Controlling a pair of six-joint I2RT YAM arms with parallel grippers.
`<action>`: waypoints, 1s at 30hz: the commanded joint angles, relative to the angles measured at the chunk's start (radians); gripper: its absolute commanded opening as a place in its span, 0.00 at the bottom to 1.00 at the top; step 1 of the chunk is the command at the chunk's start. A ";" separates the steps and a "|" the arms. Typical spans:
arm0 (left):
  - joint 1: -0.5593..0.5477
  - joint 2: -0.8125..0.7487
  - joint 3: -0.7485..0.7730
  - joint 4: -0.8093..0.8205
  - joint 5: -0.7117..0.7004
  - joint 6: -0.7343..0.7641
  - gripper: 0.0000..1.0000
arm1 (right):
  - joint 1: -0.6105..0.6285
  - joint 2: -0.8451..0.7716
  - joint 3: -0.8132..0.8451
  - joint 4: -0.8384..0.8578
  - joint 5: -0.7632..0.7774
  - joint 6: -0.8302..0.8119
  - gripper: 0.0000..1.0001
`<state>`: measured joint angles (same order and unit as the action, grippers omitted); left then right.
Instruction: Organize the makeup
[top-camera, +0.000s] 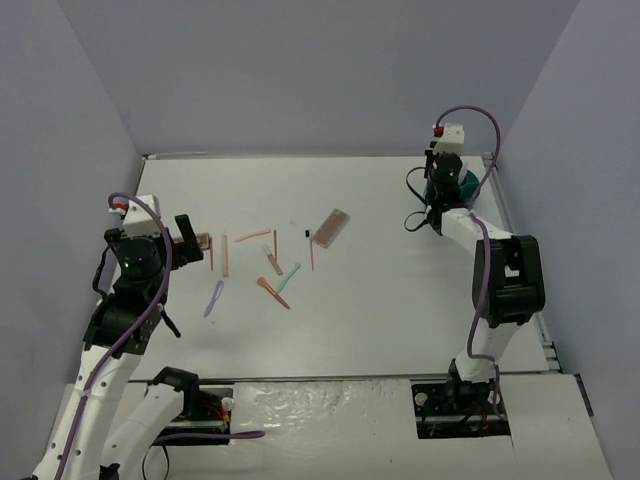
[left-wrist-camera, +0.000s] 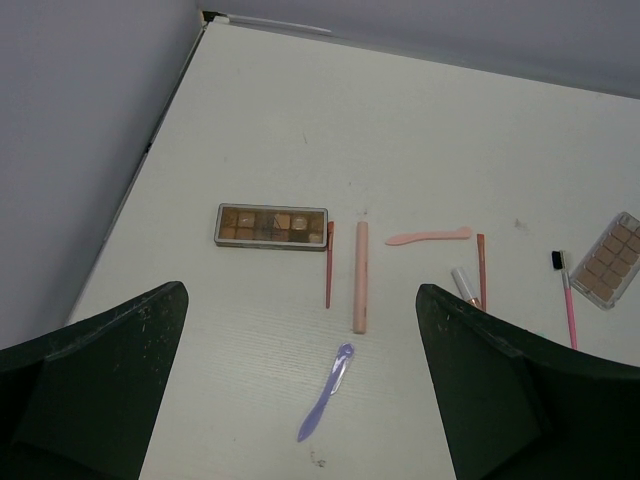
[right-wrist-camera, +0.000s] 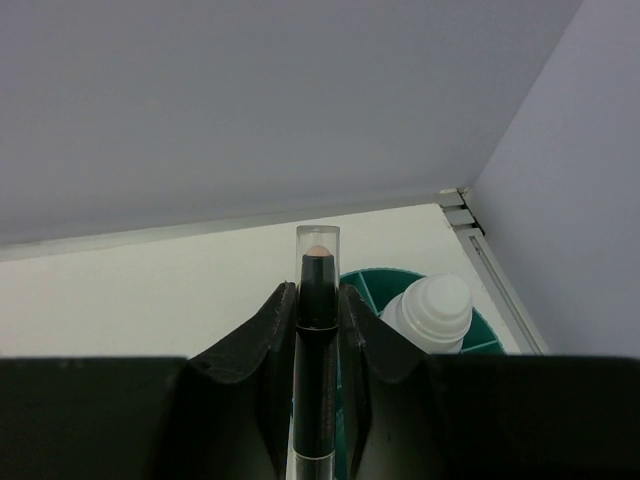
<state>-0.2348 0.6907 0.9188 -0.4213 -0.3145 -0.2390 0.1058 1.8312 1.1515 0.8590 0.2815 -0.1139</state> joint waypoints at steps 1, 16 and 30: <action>0.003 0.009 0.026 0.058 -0.002 0.010 0.97 | 0.006 0.016 0.038 0.235 0.095 -0.007 0.00; 0.017 0.033 0.025 0.060 0.016 0.007 0.97 | 0.005 0.180 0.130 0.411 0.177 -0.044 0.00; 0.026 0.044 0.025 0.061 0.029 0.004 0.97 | -0.008 0.254 0.216 0.394 0.169 -0.058 0.00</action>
<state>-0.2157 0.7255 0.9188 -0.4212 -0.2920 -0.2392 0.1054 2.0766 1.3015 1.1555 0.4309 -0.1671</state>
